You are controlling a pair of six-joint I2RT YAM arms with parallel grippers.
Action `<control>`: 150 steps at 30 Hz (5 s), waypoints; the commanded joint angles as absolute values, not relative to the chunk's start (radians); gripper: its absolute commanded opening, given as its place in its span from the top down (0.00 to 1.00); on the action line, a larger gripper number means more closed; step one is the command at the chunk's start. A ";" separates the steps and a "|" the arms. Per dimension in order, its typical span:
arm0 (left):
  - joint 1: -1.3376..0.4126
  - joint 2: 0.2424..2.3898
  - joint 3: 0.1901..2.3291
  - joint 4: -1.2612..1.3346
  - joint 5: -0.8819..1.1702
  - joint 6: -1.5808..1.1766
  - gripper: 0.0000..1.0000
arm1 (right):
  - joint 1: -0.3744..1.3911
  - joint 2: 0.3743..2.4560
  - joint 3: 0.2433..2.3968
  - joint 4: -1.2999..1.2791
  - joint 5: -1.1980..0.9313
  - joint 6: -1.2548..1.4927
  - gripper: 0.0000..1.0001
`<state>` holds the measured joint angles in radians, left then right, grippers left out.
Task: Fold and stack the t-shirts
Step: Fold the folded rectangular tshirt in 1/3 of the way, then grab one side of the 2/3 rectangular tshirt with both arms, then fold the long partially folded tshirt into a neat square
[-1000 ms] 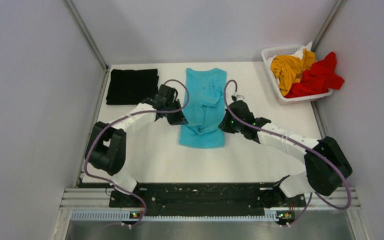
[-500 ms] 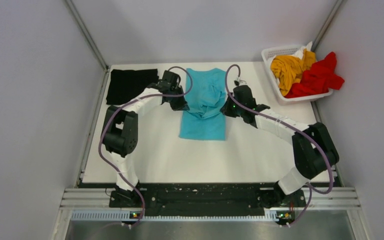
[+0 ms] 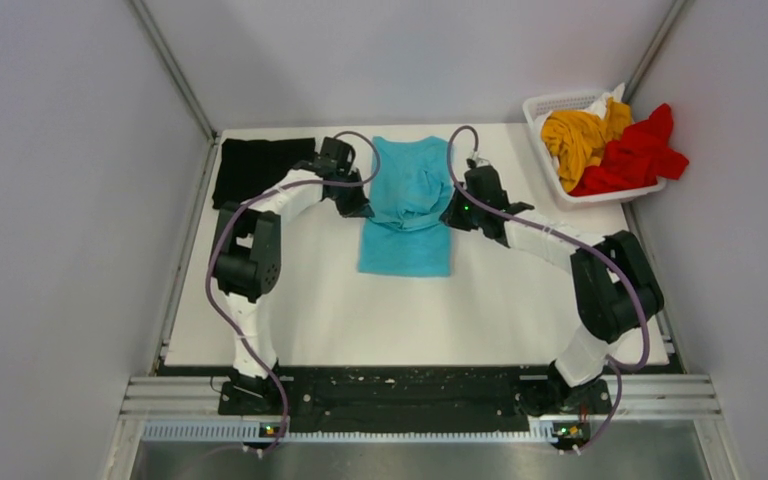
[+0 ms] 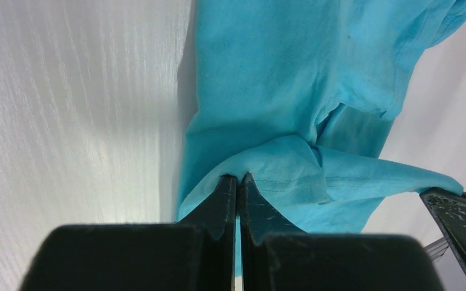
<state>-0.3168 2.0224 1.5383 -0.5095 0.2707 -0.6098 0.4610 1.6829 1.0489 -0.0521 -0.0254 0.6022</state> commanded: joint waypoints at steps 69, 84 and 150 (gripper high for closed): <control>-0.355 1.793 0.924 -0.282 0.310 -0.789 1.00 | 0.441 1.584 0.659 0.092 -0.318 0.762 0.45; -0.356 1.778 0.900 -0.278 0.328 -0.780 1.00 | 0.447 1.595 0.651 0.078 -0.336 0.753 1.00; -0.296 2.101 1.925 -0.466 0.305 -0.479 1.00 | 0.090 1.784 1.176 -0.011 -0.712 0.669 1.00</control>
